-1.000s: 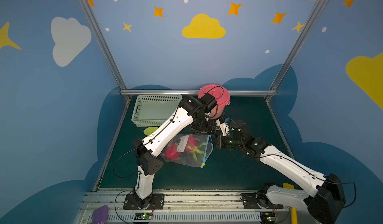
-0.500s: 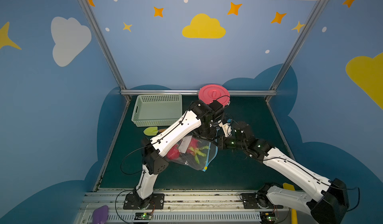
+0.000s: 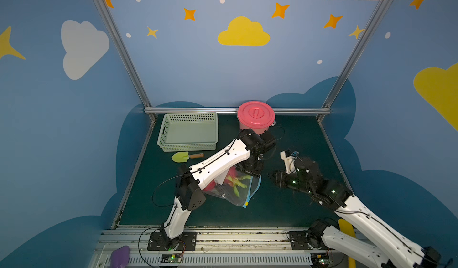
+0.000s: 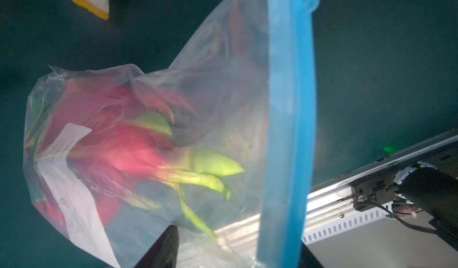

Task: Open the zip-top bag and take out the dragon fruit
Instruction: Open the zipper of the food storage bag at the center of the board, then pick up the dragon fruit from the zipper food storage bag.

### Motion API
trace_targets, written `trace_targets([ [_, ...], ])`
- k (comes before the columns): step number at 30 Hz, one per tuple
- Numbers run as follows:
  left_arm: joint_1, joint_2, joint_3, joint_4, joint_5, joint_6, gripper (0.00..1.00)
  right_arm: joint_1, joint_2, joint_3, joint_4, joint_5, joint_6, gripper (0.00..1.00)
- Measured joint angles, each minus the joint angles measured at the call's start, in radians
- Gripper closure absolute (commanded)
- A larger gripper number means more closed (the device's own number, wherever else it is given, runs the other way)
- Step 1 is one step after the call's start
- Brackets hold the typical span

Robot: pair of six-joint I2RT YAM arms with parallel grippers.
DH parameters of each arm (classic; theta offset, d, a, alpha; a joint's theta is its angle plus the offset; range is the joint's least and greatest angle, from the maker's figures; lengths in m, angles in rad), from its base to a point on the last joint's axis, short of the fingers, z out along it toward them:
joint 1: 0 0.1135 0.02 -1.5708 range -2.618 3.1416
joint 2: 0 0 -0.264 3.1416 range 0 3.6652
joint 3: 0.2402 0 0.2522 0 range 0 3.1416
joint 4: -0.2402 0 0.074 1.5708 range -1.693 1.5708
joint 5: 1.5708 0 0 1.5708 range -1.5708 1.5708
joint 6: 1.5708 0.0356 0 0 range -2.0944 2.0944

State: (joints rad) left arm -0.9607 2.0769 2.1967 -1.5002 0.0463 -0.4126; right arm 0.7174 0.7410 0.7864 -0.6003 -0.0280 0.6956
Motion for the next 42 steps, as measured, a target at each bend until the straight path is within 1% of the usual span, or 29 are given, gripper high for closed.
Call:
trace_targets([
  [1,-0.008,0.014,0.018,-0.001,-0.006,0.002,0.43,-0.009,-0.054,-0.012,-0.042,0.022,0.011,0.45],
  [3,-0.026,0.048,0.058,-0.01,-0.029,0.011,0.46,-0.024,-0.135,-0.029,-0.11,0.053,0.031,0.39],
  [4,-0.034,0.068,0.084,-0.022,-0.046,0.017,0.47,-0.03,-0.165,-0.038,-0.142,0.064,0.039,0.38],
  [5,-0.042,0.09,0.112,-0.034,-0.064,0.024,0.49,-0.036,-0.186,-0.049,-0.166,0.073,0.047,0.37],
  [7,-0.059,0.128,0.141,-0.042,-0.098,0.039,0.71,-0.041,-0.208,-0.072,-0.202,0.078,0.061,0.37],
  [9,-0.074,0.151,0.145,-0.06,-0.135,0.05,0.8,-0.042,-0.205,-0.085,-0.22,0.075,0.069,0.37],
  [10,-0.081,0.163,0.144,-0.07,-0.154,0.058,0.87,-0.042,-0.201,-0.089,-0.222,0.07,0.071,0.37],
  [13,-0.097,0.177,0.145,-0.09,-0.211,0.071,0.96,-0.042,-0.186,-0.096,-0.211,0.048,0.071,0.37],
  [17,-0.105,0.173,0.145,-0.098,-0.272,0.083,0.96,-0.042,-0.178,-0.103,-0.19,0.022,0.071,0.37],
  [20,-0.105,0.172,0.145,-0.098,-0.305,0.085,0.96,-0.042,-0.17,-0.105,-0.158,-0.024,0.067,0.37],
  [23,-0.104,0.165,0.145,-0.098,-0.335,0.081,0.96,-0.041,-0.156,-0.124,-0.066,-0.116,0.073,0.38],
  [25,-0.102,0.153,0.16,-0.098,-0.349,0.073,0.96,-0.038,-0.131,-0.134,0.014,-0.188,0.09,0.41],
  [28,-0.093,0.119,0.222,-0.097,-0.36,0.052,0.96,-0.019,-0.049,-0.116,0.134,-0.28,0.118,0.46],
  [31,-0.082,0.065,0.277,-0.097,-0.368,0.034,0.96,0.007,0.065,-0.056,0.219,-0.34,0.129,0.48],
  [34,-0.074,0.018,0.304,-0.096,-0.374,0.024,0.96,0.021,0.17,0.002,0.27,-0.373,0.132,0.48],
  [36,-0.074,0.0,0.312,-0.096,-0.375,0.015,0.96,0.024,0.224,0.025,0.291,-0.382,0.137,0.46],
  [38,-0.074,-0.001,0.312,-0.096,-0.373,0.011,0.96,0.024,0.259,0.029,0.297,-0.378,0.148,0.42],
  [42,-0.074,0.012,0.294,-0.096,-0.355,0.005,0.96,0.023,0.304,0.029,0.262,-0.347,0.168,0.35],
])
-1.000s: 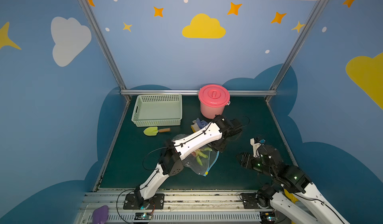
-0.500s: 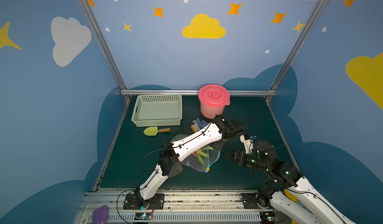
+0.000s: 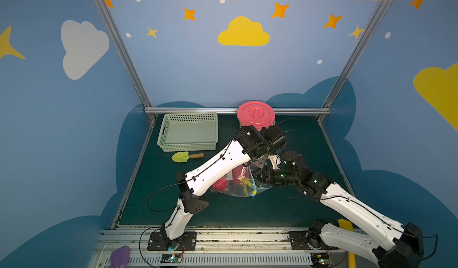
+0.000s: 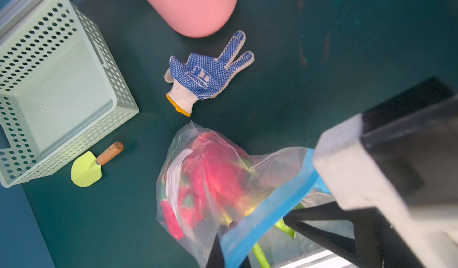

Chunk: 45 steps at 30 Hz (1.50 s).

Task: Open the zip-top bag and take out the dragon fruit
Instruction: Pick up the dragon fruit from the zipper food storage bag.

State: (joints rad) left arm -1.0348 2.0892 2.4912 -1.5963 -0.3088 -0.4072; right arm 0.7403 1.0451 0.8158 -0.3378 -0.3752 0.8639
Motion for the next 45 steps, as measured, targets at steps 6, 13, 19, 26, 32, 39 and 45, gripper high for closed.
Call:
trace_targets([
  [6,-0.006,0.021,-0.022,0.0,0.062,-0.001,0.96,-0.006,0.074,0.063,-0.171,0.049,-0.014,0.31],
  [13,-0.013,0.047,-0.021,0.0,0.101,0.003,0.96,-0.008,0.105,0.068,-0.259,0.043,-0.006,0.31],
  [19,-0.013,0.058,-0.019,0.0,0.129,0.01,0.96,-0.008,0.15,0.064,-0.257,0.036,0.031,0.31],
  [26,-0.023,0.071,-0.01,0.0,0.151,0.01,0.96,-0.021,0.148,0.055,-0.339,0.093,0.105,0.29],
  [32,-0.034,0.116,0.052,0.0,0.172,0.009,0.96,-0.024,0.017,-0.066,-0.29,0.126,0.22,0.29],
  [39,-0.016,0.129,0.062,0.0,0.172,0.007,0.96,-0.043,0.157,-0.1,-0.129,0.089,0.251,0.3],
  [45,-0.015,0.13,0.065,0.0,0.186,0.01,0.96,-0.047,0.248,-0.1,0.0,0.067,0.261,0.37],
])
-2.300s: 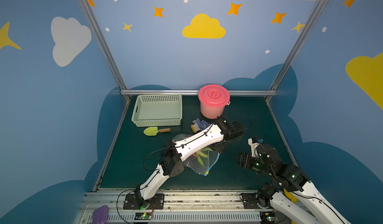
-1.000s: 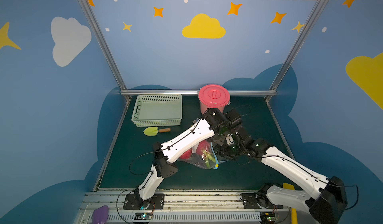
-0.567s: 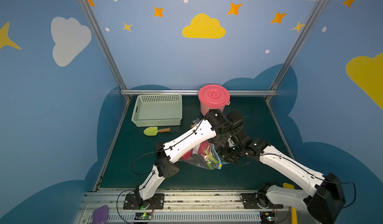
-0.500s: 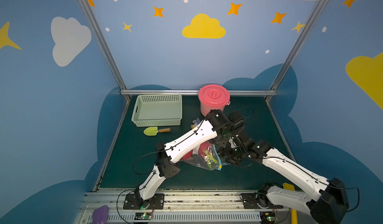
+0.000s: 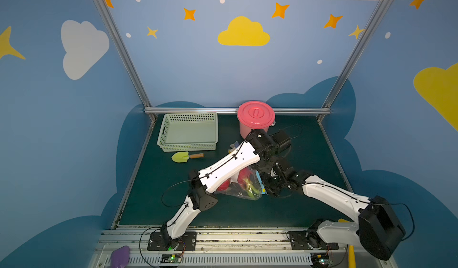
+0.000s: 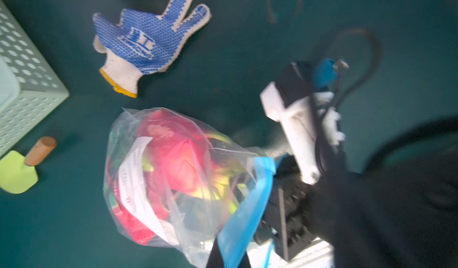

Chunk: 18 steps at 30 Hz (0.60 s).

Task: Open the zip-top bag and take out the dragon fruit
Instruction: Pick up the dragon fruit from the zipper food storage bag.

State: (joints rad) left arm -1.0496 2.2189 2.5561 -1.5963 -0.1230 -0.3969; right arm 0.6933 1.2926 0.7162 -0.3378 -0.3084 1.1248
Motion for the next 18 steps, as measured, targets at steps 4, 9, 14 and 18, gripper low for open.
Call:
trace_targets([
  [4,-0.002,0.001,0.002,0.0,0.003,0.001,0.96,-0.003,0.025,-0.002,0.097,-0.003,0.008,0.52],
  [9,0.0,0.001,0.012,0.0,0.003,0.0,0.96,-0.005,0.036,-0.002,0.165,-0.018,-0.002,0.44],
  [14,0.01,0.001,0.012,0.0,-0.005,-0.001,0.96,-0.01,0.086,-0.002,0.305,-0.165,-0.041,0.3],
  [18,0.026,0.001,0.001,0.0,-0.006,0.001,0.96,-0.01,0.134,0.005,0.368,-0.279,-0.077,0.32],
])
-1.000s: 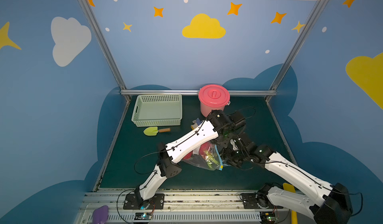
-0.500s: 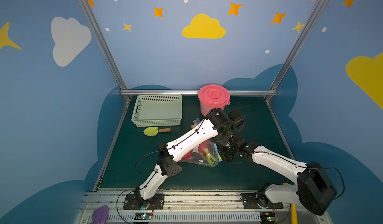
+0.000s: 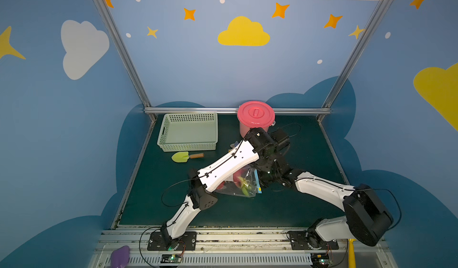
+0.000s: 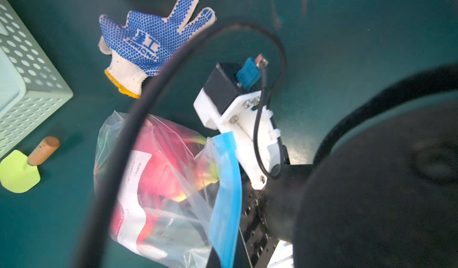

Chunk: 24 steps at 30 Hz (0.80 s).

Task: Open the zip-top bag and take out the dragon fruit
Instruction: Pick up the dragon fruit from the zipper food storage bag.

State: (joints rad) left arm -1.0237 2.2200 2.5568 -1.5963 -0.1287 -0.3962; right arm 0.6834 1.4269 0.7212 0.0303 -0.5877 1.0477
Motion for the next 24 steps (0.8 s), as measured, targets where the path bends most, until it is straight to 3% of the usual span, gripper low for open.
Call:
trace_targets([
  [5,0.013,0.0,-0.01,0.0,0.002,0.003,0.96,0.0,0.041,0.014,0.032,-0.065,-0.008,0.45],
  [12,0.034,-0.004,-0.016,0.0,-0.004,0.007,0.96,0.006,0.095,0.056,0.073,-0.111,-0.006,0.51],
  [14,0.037,-0.006,-0.016,0.0,-0.006,0.008,0.96,0.008,0.105,0.063,0.087,-0.122,-0.007,0.58],
  [16,0.037,-0.008,-0.016,0.0,-0.011,0.012,0.96,0.01,0.106,0.065,0.095,-0.132,-0.01,0.77],
  [20,0.037,-0.01,-0.016,0.0,-0.011,0.016,0.96,0.011,0.099,0.066,0.075,-0.131,-0.016,0.98],
  [24,0.037,-0.01,-0.016,0.0,-0.006,0.018,0.96,0.01,0.077,0.066,0.008,-0.106,-0.036,1.0],
])
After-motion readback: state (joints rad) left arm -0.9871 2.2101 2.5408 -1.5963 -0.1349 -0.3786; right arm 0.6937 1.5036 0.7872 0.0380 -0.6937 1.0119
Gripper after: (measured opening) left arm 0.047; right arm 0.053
